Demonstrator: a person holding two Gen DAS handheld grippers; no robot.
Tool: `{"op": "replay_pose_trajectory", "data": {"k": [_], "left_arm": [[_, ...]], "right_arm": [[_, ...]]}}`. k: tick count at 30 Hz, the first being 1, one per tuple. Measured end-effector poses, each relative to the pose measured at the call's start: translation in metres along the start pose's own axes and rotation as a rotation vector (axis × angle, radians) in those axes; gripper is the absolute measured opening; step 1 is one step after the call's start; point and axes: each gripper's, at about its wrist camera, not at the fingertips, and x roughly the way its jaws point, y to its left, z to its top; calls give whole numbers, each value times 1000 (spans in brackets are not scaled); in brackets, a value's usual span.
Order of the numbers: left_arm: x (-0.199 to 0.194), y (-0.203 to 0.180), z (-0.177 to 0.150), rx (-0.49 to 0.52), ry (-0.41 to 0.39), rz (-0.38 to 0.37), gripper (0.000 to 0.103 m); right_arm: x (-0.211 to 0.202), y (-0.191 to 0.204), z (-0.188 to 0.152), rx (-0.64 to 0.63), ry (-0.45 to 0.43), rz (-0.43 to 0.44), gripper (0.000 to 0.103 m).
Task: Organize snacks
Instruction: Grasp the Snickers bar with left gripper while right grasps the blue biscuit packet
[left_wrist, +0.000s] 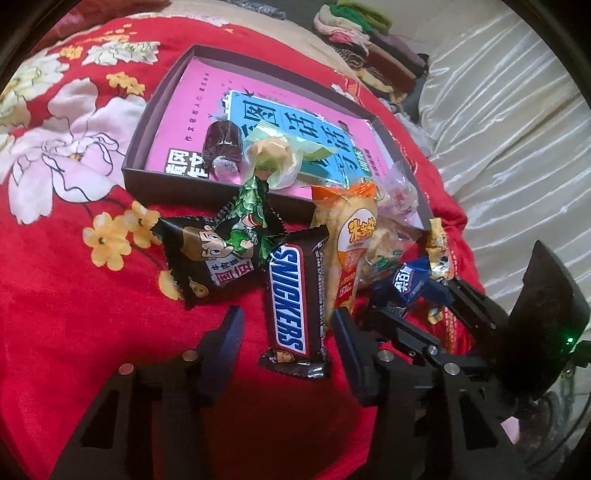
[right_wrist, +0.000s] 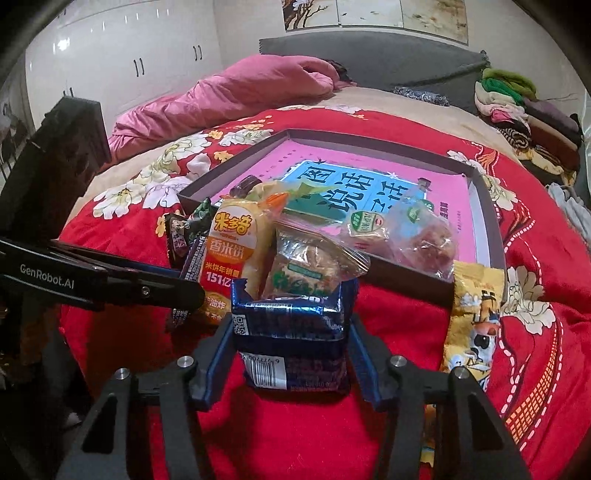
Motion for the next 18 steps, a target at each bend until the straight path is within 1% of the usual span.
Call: {"op": "replay_pose_trajectory", "data": {"k": [3,4,6,8,9,18], "left_arm": [[0,6,0,-29,-4,-42,51],[1,8,1,-42,-5,-59,49],[2,8,4,-53,-5,-83,45],[3,9,4,-54,-4,-104,37],[3,9,5,-56,-3,-111,37],[-2,7,3,-53,-5,-112,31]], "right_arm": [[0,0,0,-1,1,1,57],[0,0,0,-3,2,0,57],[0,1,0,-5,3,1,57],[1,1,1,-6,4,1,57],[1,1,0,-5,4,1,57],[0,2,1,1,-2,9,57]]}}
